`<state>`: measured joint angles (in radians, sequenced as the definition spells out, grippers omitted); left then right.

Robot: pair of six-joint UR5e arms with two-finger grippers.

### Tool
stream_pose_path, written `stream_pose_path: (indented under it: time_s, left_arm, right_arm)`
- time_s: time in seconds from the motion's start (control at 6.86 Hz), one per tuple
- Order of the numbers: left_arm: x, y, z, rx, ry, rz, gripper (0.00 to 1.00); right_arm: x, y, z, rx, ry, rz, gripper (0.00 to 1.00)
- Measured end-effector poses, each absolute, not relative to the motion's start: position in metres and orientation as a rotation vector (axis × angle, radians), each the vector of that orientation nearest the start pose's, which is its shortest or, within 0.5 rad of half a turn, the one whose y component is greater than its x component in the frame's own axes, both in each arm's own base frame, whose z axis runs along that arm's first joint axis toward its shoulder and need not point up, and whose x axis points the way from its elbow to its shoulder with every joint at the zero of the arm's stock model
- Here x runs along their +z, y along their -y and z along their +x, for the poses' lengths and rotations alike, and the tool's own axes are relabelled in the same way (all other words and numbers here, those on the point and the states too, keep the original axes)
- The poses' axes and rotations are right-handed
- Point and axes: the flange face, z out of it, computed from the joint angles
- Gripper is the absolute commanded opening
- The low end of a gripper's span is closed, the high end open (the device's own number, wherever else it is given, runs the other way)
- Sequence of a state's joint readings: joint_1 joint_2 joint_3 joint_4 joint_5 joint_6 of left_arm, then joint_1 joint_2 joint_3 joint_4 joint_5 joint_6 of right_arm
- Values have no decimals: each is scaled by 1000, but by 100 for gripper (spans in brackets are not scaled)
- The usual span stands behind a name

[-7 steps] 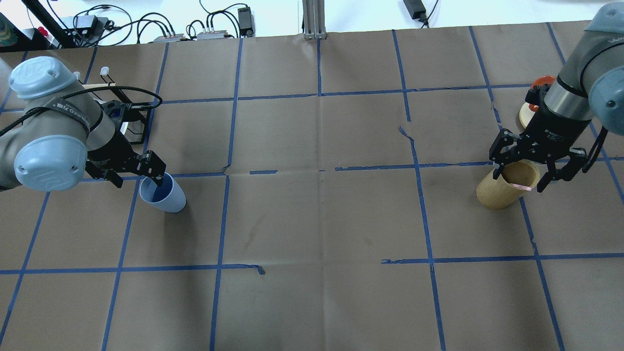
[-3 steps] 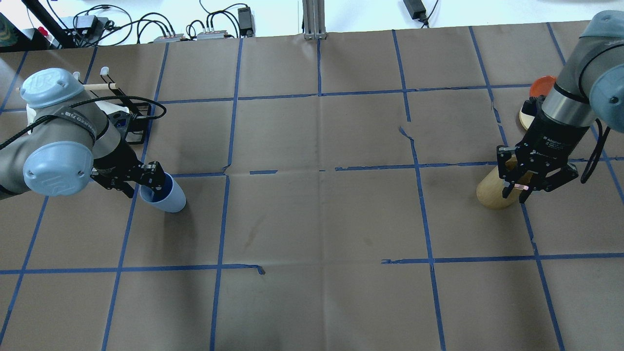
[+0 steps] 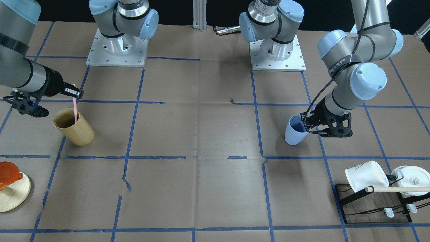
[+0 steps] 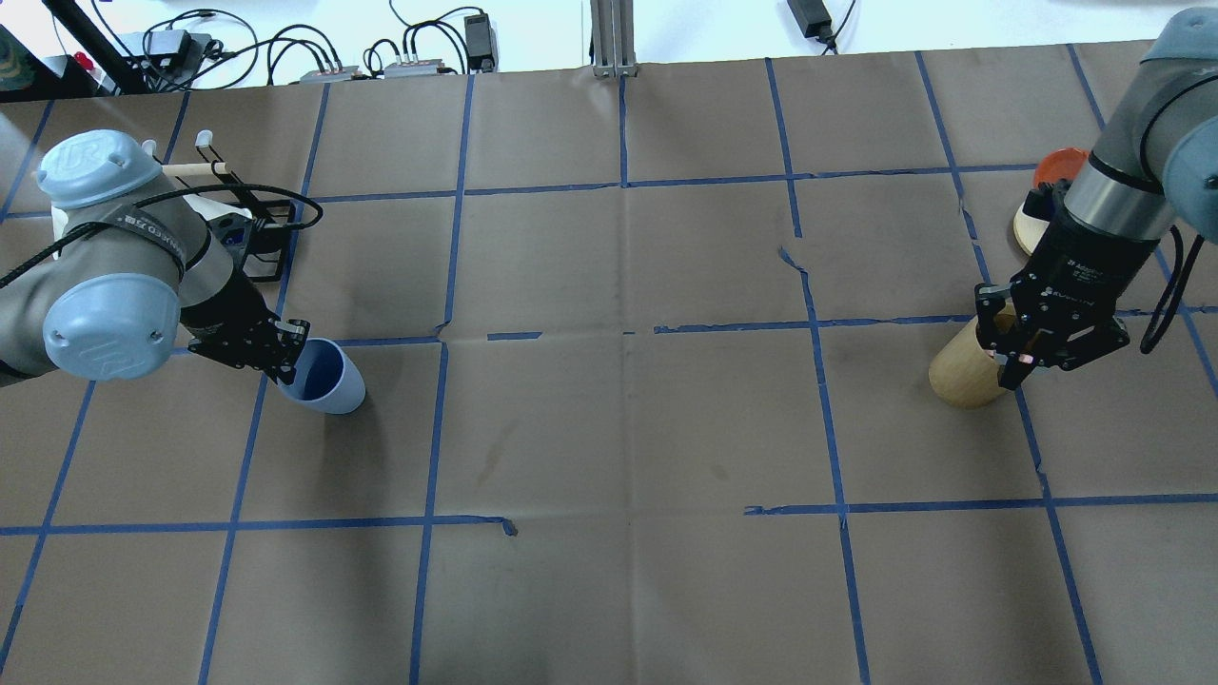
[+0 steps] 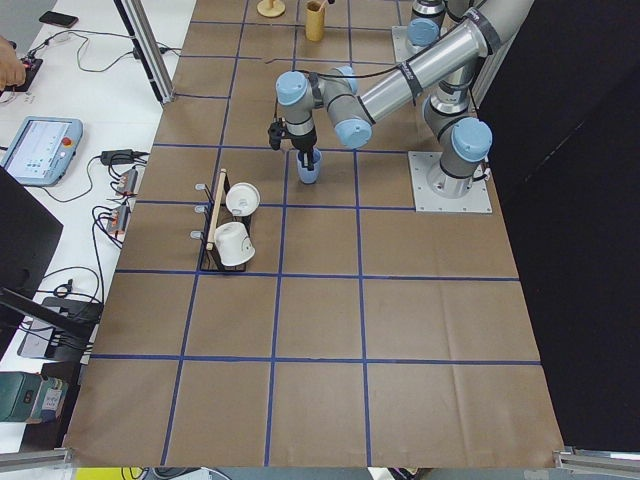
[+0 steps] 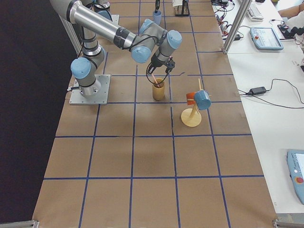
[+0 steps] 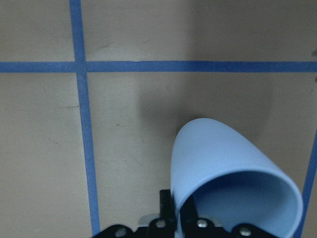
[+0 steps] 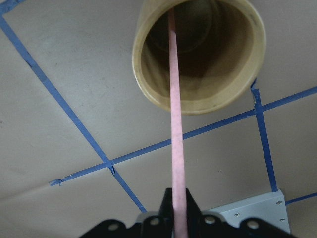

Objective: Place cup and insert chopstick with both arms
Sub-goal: 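Carry the blue cup toward center with the left gripper while the right lifts the chopstick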

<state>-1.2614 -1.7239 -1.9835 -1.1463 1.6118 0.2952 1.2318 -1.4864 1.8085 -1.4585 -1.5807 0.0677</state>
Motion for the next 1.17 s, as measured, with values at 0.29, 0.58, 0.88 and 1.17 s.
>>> stream_pose_path:
  time_s: [0.29,0.58,0.88,1.17]
  left_arm:
    - [273,504,19,212,-3135,-43,0]
    - [295,519,-28,185,-3155,-145,0]
    - [313,539,-124,134,-3180,-386,0]
    - [324,557,-220,109,-3191,-540,0]
  right_arm:
    - [361,480,-29,678,-2957,611,3]
    - [417,488,-31,674,-2951,620,4]
    - [479,497,-29,608,-2927,630,4]
    - [513,503,-25,566,-2878,658,4]
